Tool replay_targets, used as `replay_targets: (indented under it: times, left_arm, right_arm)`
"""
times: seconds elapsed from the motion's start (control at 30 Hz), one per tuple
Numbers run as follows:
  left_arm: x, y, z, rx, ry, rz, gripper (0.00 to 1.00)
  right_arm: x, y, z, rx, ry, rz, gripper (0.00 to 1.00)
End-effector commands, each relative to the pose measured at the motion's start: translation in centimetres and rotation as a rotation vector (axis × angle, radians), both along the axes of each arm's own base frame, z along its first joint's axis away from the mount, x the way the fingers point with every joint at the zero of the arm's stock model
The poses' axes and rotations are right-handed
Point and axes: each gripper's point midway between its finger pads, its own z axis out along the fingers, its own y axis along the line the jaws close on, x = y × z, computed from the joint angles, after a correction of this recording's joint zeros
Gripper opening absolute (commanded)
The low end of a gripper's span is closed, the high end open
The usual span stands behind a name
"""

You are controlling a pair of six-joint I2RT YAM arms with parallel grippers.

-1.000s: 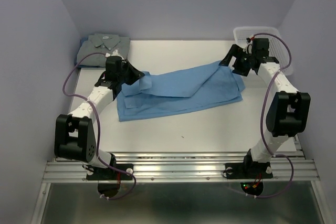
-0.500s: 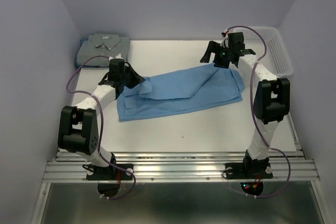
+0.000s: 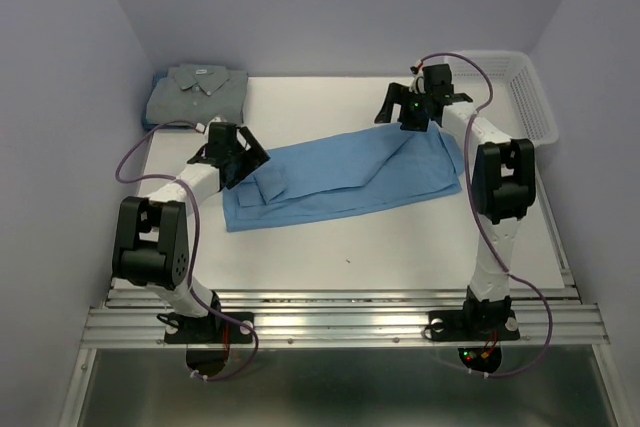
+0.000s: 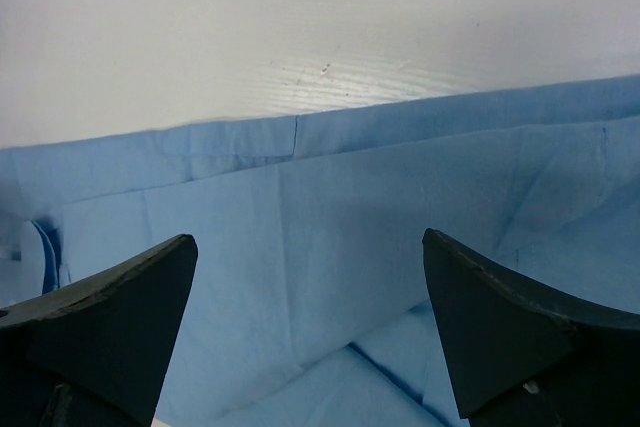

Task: Fold and stack the long sleeve shirts
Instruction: Fold the shirt

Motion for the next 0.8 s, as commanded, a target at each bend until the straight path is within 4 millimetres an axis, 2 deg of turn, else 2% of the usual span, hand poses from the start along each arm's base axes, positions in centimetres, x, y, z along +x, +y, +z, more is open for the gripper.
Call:
replay_targets:
  times: [0.0, 0.07, 0.1, 0.13, 0.23, 0.27, 0.37, 0.4, 0.47, 0.5, 0.53, 0.6, 0.63, 0.77]
  left_arm:
    - [0.0, 4.0, 5.2, 0.143, -0.076, 0.141, 0.99]
    - [0.0, 5.1, 7.9, 0.176, -0.117, 0.187, 0.99]
    - [-0.1, 5.1, 10.1, 0.166, -0.170, 0.185, 0.99]
    - [0.2, 4.3, 11.6, 0.134, -0.217, 0.152, 0.99]
    - [0.6, 2.1, 14.1, 0.067, -0.300, 0.052, 0.99]
    - [0.5, 0.4, 14.4, 0.018, -0.311, -0.018, 0.99]
    - [0.5, -4.8, 13.6, -0.070, -0.316, -0.186, 0.99]
    - [0.3, -7.7, 12.4, -0.077, -0.283, -0.268, 0.99]
    - [0.0, -10.9, 11.5, -0.107, -0.254, -0.359, 0.99]
    - [0.3, -12.4, 10.0, -0.118, -0.225, -0.398, 0.99]
    - [0.2, -13.8, 9.8, -0.130, -0.217, -0.430, 0.99]
    - [0.2, -15.4, 7.9, -0.146, -0.165, -0.465, 0.99]
    - [0.2, -15.7, 7.3, -0.150, -0.149, -0.468, 0.99]
    - [-0.3, -17.4, 4.9, -0.150, -0.082, -0.509, 0.99]
  right_arm:
    - [2.3, 1.2, 1.6, -0.020, -0.101, 0.040, 1.00]
    - [3.0, 1.0, 0.9, -0.036, -0.100, 0.023, 1.00]
    - [3.2, 0.7, 0.7, -0.046, -0.099, 0.009, 1.00]
    - [3.5, 0.3, 0.2, -0.066, -0.097, -0.012, 1.00]
    - [4.3, -0.7, -1.3, -0.102, -0.074, -0.078, 1.00]
    - [4.3, -0.9, -1.7, -0.110, -0.068, -0.091, 1.00]
    - [4.3, -1.8, -2.9, -0.139, -0.042, -0.143, 1.00]
    - [4.1, -2.1, -3.5, -0.153, -0.031, -0.155, 1.00]
    - [4.0, -2.1, -4.0, -0.155, -0.022, -0.155, 1.00]
    - [4.0, -2.1, -4.1, -0.153, -0.018, -0.158, 1.00]
    - [3.8, -2.0, -4.7, -0.151, -0.006, -0.154, 1.00]
    - [3.5, -2.1, -5.4, -0.152, 0.016, -0.168, 1.00]
    - [3.5, -2.7, -5.6, -0.153, 0.021, -0.179, 1.00]
    - [2.9, -2.9, -6.4, -0.162, 0.042, -0.185, 1.00]
